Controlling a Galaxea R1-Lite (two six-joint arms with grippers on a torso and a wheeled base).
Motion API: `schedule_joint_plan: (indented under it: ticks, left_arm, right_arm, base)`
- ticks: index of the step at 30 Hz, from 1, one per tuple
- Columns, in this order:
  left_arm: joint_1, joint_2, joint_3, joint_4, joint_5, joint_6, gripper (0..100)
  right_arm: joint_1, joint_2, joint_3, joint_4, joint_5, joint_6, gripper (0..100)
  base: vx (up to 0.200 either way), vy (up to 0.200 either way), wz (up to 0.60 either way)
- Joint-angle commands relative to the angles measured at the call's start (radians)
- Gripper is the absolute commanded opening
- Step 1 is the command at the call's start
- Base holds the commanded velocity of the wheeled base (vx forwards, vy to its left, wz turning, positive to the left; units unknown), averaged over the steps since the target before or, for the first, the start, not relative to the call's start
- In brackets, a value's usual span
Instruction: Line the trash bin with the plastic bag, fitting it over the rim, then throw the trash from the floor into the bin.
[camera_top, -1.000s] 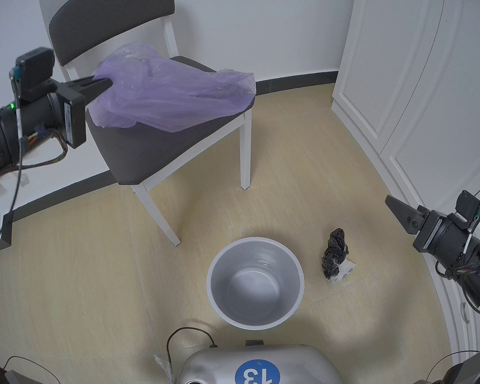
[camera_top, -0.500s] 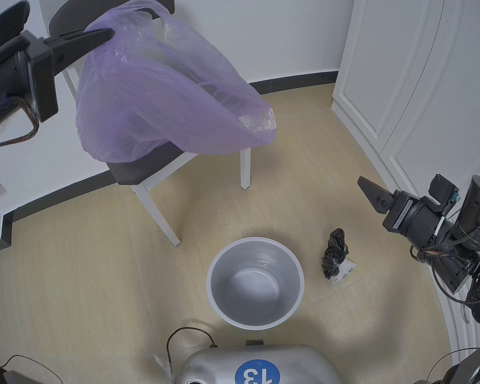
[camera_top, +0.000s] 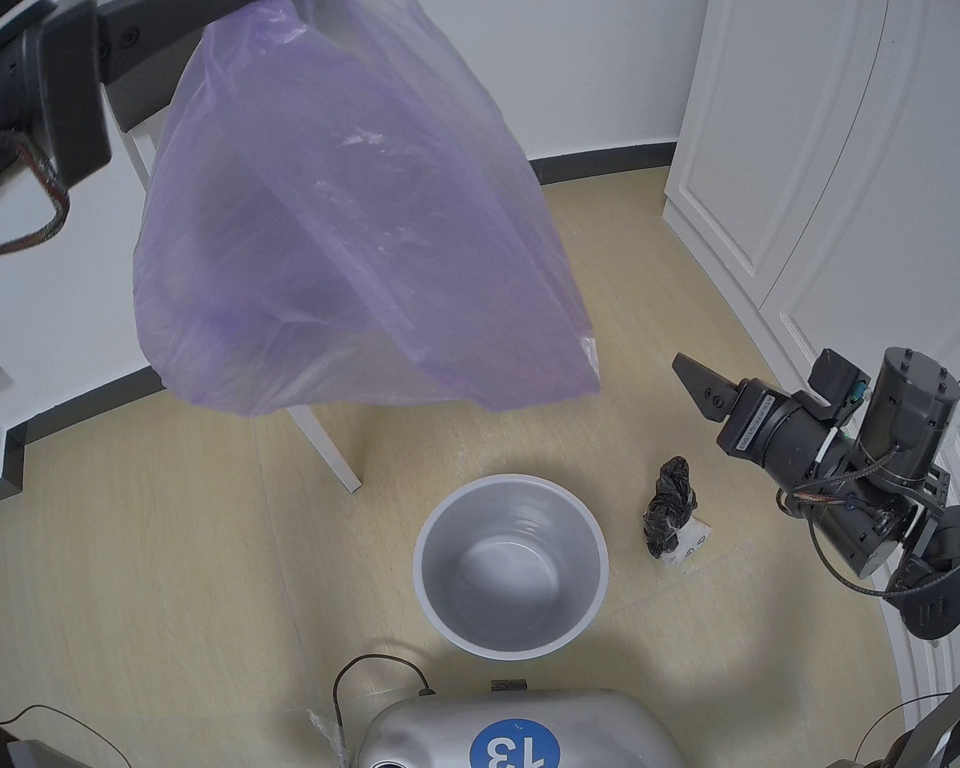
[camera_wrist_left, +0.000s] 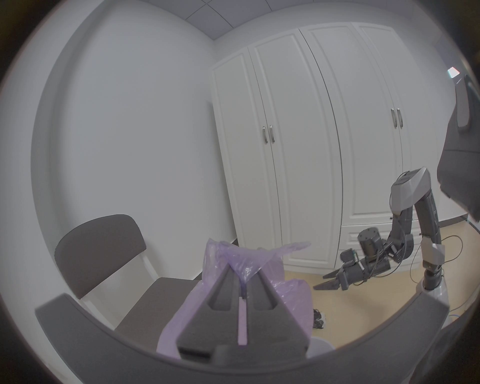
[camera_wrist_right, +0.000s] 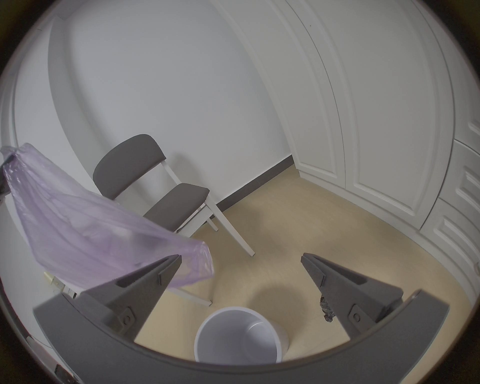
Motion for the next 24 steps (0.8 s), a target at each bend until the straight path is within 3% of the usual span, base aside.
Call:
schedule_joint_plan:
  ticks: [1,8,10,18,24]
  left_arm:
    - [-0.03,0.017,-0.018,-0.002,0.008,0.002,0]
    - [-0.075,0.018,-0.031,-0.002,0.014,0.002,0]
    - [-0.087,0.015,-0.031,-0.002,0.02,0.002,0]
    - [-0.13,0.026,-0.039,-0.009,0.023,0.002,0]
    - [-0.188,0.057,-0.061,-0.035,0.025,-0.003,0]
  right_arm:
    - [0.002,0.038,0.007,0.0,0.009,0.004,100]
    - [0.042,0.087,0.041,-0.003,0.043,0.036,100]
    - [0.047,0.093,0.042,-0.002,0.069,0.097,100]
    - [0.038,0.091,0.062,-0.002,0.15,0.114,100]
    - [0.028,0.104,0.058,-0.012,0.302,0.267,100]
  base:
    - [0.0,0.0,0.0]
    - [0.0,0.0,0.0]
    - [0.0,0.0,0.0]
    - [0.0,0.0,0.0]
    - [0.0,0.0,0.0]
